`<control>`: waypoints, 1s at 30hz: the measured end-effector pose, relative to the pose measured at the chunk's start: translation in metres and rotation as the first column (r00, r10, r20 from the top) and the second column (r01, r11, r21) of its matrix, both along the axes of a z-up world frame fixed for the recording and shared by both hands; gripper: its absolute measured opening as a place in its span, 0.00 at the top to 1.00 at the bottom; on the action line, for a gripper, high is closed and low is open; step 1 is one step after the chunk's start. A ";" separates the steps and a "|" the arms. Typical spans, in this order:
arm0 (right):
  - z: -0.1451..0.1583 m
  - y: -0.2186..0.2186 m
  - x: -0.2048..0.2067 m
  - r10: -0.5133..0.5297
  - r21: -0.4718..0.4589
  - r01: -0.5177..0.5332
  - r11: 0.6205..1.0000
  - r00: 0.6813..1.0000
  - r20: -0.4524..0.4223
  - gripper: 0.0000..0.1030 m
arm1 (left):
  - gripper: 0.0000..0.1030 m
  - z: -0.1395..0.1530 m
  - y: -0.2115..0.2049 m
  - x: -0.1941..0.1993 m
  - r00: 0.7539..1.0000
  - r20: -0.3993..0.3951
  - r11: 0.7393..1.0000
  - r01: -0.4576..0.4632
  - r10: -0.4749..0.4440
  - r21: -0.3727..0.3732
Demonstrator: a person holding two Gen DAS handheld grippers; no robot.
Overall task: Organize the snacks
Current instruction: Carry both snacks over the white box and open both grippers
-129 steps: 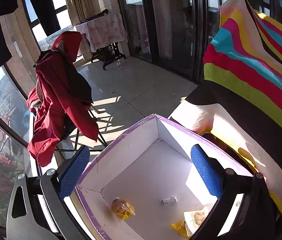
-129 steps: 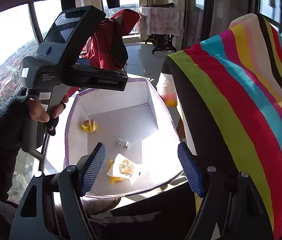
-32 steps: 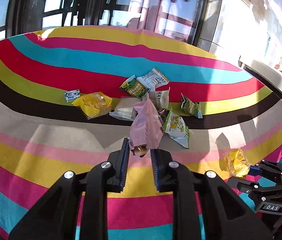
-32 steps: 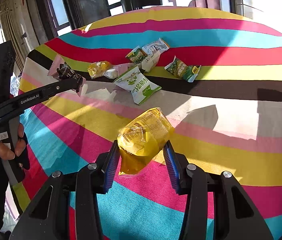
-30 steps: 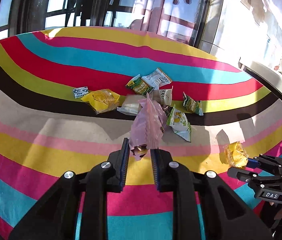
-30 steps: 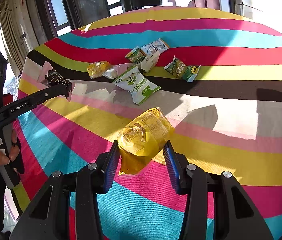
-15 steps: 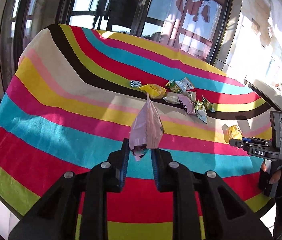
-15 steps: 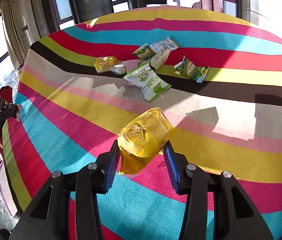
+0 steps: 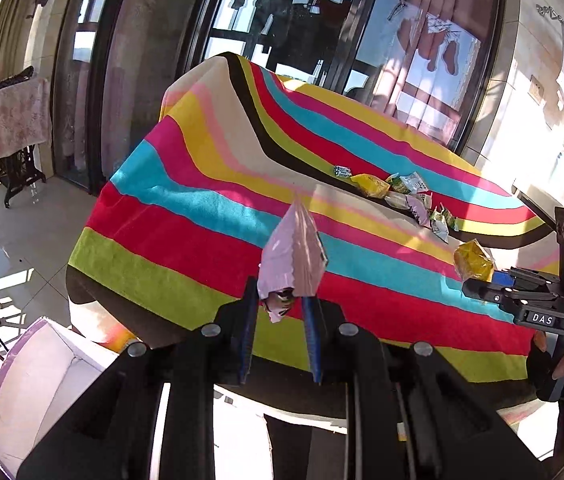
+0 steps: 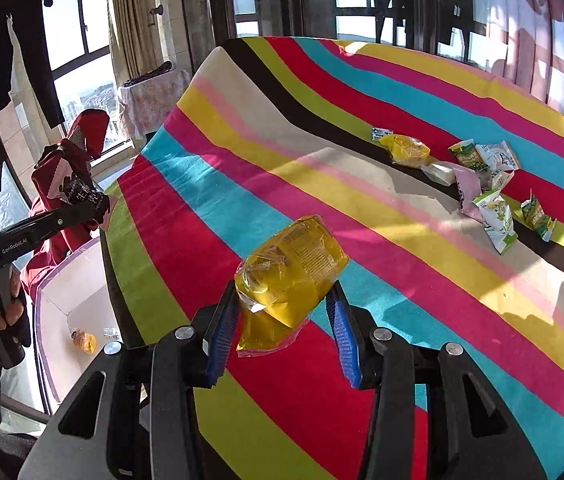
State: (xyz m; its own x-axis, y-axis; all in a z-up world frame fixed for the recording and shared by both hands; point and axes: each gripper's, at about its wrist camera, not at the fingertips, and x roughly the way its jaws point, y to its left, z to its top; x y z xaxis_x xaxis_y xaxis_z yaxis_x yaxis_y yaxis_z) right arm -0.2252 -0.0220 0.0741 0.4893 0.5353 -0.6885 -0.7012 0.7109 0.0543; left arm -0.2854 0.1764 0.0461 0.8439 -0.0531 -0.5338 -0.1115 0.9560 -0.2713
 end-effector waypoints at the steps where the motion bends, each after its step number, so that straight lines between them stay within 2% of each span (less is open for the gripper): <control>1: 0.001 0.012 -0.008 0.033 -0.005 -0.033 0.999 0.999 0.004 0.57 | 0.79 -0.002 0.007 -0.008 1.000 0.000 1.000 -0.016 0.016 -0.008; 5: 0.002 0.058 -0.042 0.173 -0.027 -0.173 0.985 0.985 0.019 0.57 | 0.79 -0.011 0.027 -0.036 0.997 -0.010 0.997 -0.071 0.070 -0.035; 9: -0.004 0.100 -0.072 0.304 -0.052 -0.304 0.951 0.953 0.009 0.57 | 0.79 -0.027 0.044 -0.059 0.992 -0.043 0.992 -0.123 0.121 -0.041; 12: -0.014 0.130 -0.094 0.391 -0.082 -0.392 0.916 0.920 -0.025 0.57 | 0.79 -0.043 0.059 -0.071 0.982 -0.083 0.983 -0.176 0.172 -0.044; 18: -0.050 0.182 -0.132 0.535 -0.154 -0.545 0.824 0.839 -0.103 0.56 | 0.78 -0.069 0.081 -0.087 0.949 -0.166 0.963 -0.268 0.266 0.012; 20: -0.057 0.192 -0.140 0.564 -0.150 -0.578 0.802 0.815 -0.128 0.50 | 0.69 -0.074 0.087 -0.090 0.935 -0.197 0.955 -0.296 0.297 0.035; 21: -0.058 0.195 -0.141 0.564 -0.142 -0.580 0.802 0.814 -0.141 0.39 | 0.48 -0.075 0.091 -0.092 0.924 -0.211 0.947 -0.318 0.320 0.042; 22: -0.057 0.196 -0.141 0.559 -0.124 -0.576 0.808 0.816 -0.149 0.36 | 0.21 -0.075 0.094 -0.094 0.912 -0.215 0.937 -0.346 0.348 0.050; 23: -0.054 0.194 -0.139 0.555 -0.104 -0.572 0.814 0.818 -0.151 0.35 | 0.14 -0.073 0.098 -0.099 0.900 -0.201 0.922 -0.383 0.388 0.064; 25: -0.046 0.188 -0.135 0.539 -0.088 -0.552 0.829 0.831 -0.138 0.35 | 0.06 -0.067 0.101 -0.106 0.883 -0.176 0.900 -0.427 0.436 0.084; 30: -0.023 0.155 -0.115 0.468 -0.062 -0.474 0.878 0.879 -0.087 0.31 | 0.02 -0.056 0.103 -0.103 0.868 -0.148 0.880 -0.463 0.474 0.108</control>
State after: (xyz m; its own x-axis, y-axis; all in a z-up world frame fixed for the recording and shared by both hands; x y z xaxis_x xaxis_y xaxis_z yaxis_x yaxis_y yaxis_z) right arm -0.3399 0.1328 0.0508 0.1436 0.6334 -0.7604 -0.9508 0.3013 0.0715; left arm -0.3886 0.2797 -0.0103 0.6597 0.3671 -0.6558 -0.5883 0.7952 -0.1467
